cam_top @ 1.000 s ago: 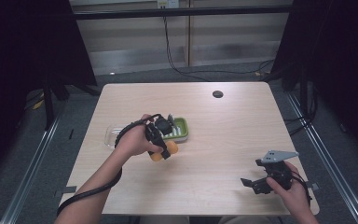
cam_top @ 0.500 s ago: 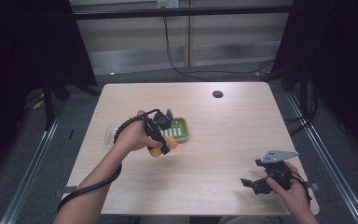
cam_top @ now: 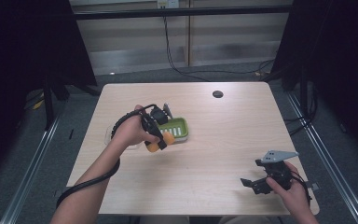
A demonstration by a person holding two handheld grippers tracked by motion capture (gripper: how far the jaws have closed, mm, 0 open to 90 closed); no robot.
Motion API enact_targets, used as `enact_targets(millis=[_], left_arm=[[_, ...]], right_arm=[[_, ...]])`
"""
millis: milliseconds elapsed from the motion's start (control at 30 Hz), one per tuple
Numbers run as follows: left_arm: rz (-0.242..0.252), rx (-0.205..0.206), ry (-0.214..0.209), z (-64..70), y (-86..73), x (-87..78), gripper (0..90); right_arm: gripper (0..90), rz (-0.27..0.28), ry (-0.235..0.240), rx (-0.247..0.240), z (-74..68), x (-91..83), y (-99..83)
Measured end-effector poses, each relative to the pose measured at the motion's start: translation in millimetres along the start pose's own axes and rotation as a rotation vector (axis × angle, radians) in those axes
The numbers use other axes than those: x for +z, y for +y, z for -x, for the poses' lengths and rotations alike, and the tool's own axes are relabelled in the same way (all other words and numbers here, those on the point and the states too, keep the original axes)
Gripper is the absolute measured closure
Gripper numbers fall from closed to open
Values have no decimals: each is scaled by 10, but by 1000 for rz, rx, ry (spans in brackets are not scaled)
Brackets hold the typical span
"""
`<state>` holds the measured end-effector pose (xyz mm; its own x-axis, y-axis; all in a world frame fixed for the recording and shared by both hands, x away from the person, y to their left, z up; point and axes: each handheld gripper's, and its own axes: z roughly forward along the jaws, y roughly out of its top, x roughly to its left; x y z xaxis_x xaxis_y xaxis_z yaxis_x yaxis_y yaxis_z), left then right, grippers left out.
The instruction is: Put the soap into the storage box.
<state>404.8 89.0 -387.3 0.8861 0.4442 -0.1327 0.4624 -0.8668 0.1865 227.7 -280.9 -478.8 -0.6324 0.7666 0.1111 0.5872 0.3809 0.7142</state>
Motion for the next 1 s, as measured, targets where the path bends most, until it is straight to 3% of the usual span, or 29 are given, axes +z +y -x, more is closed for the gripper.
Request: enact_targets(millis=[200,267,300,567,633,733,767,933,1000], left_arm=[[-2,1,9,-42,23,-20,499],[-16,24,13,-63,35,-35,499],[0,-6,12,-52,35,-30,499],[-8,9,14,-106,64,-62,498],[-1,-10,9,-92,69,-57,498],[7,-3,15,-99,75,-57,499],[-14,6,12,-118,86,-78,499],[7,-23,16,-144,90,-91,499],[0,-7,23,-165,94,-106,499]], right_arm=[[35,1,4,-1,-1,3,0],[35,-1,1,-1,2,4,-2],[35,-1,1,-1,3,4,-3],[35,-1,2,-1,3,2,-2],[35,1,4,-1,2,1,-1],[35,3,5,-2,4,-1,0],[35,1,0,-2,5,-1,-1],[35,0,5,-3,0,0,0],[35,-1,3,-3,2,-2,1]])
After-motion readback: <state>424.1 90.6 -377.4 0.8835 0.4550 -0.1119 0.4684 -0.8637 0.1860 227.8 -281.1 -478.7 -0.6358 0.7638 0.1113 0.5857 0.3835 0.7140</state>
